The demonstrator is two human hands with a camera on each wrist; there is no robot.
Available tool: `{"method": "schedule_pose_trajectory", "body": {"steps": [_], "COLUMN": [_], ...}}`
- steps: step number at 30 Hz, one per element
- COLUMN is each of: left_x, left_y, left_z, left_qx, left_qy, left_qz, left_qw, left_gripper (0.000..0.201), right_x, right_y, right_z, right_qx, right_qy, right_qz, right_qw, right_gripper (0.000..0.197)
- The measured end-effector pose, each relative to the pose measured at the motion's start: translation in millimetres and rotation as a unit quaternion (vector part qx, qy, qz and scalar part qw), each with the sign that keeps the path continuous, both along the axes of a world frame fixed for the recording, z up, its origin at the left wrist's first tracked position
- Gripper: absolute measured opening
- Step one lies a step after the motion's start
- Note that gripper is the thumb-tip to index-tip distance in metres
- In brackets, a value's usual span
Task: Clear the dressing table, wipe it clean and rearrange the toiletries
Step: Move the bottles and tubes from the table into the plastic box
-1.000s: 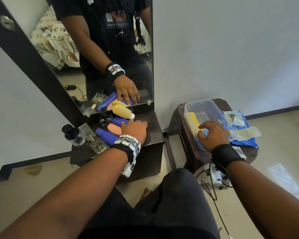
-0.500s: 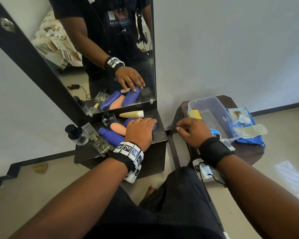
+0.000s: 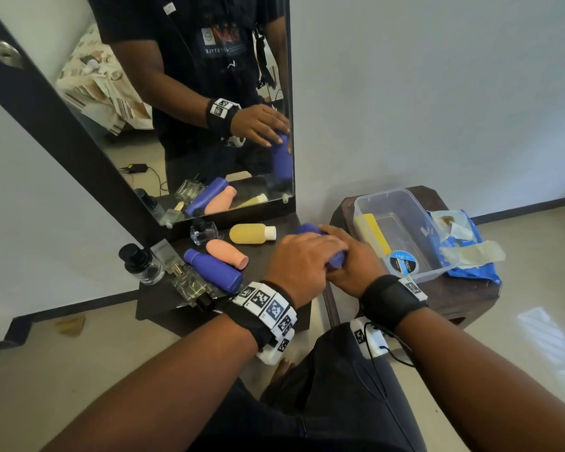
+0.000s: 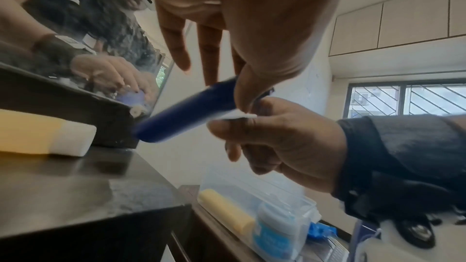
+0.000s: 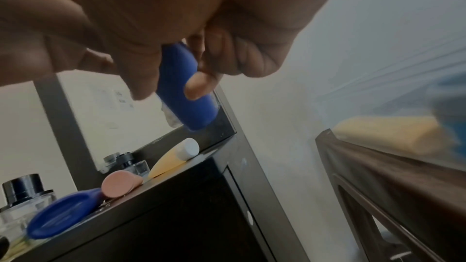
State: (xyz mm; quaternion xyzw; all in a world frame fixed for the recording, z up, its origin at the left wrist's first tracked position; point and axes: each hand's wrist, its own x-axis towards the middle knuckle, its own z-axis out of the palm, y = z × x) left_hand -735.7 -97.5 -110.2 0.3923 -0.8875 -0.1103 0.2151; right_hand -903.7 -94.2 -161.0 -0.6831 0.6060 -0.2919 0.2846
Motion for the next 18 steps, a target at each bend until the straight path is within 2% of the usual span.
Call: {"method": "schedule_pose_trajectory", "body": {"steps": [3,5,7,10,12,13,16,18], "left_x": [-7,-7,0,20,37,43,56,62], "left_y": [4,5,3,-4,-5,-5,-6,-8], "left_z": [-8,-13,-19,-26,-31,-34,-35,-35], "left_qx": [0.062,0.1,0.117,0.145,0.134,0.122,0.101,0.104], "left_qy": [0.05,0.032,-0.023,-0.108,-0.137,-0.151,-0.189,-0.215], "left_qz": [-0.06,-0.052,-0.002,0.119,0.163,0.172,0.198,0.224], "left_qw": [0.995,0.993,0.993,0.976,0.968,0.966,0.956,0.945], "left_gripper": [0.048,0.061,0.071,0.065,0.061,0.06,0.058,0.06], "right_x": [-10,-21,-33,-57,-69,-75,-82,-81], "right_y": [7,12,15,13,7,3,-6,-11], "right_z": [-5,-5,-5,-4,-7,-11,-18,-19], "right_qx": [-0.012,-0.002,0.01,0.015,0.018,0.019,0.035,0.044], "right_qy": [0.009,-0.006,-0.039,-0.116,-0.132,-0.133,-0.147,-0.132], "right_qz": [-0.025,-0.075,-0.145,-0.242,-0.293,-0.315,-0.347,-0.349], "right_qw": [1.0,0.997,0.989,0.963,0.947,0.94,0.926,0.927], "right_gripper": [0.059,0.052,0.049,0.041,0.029,0.028,0.044,0.042]}}
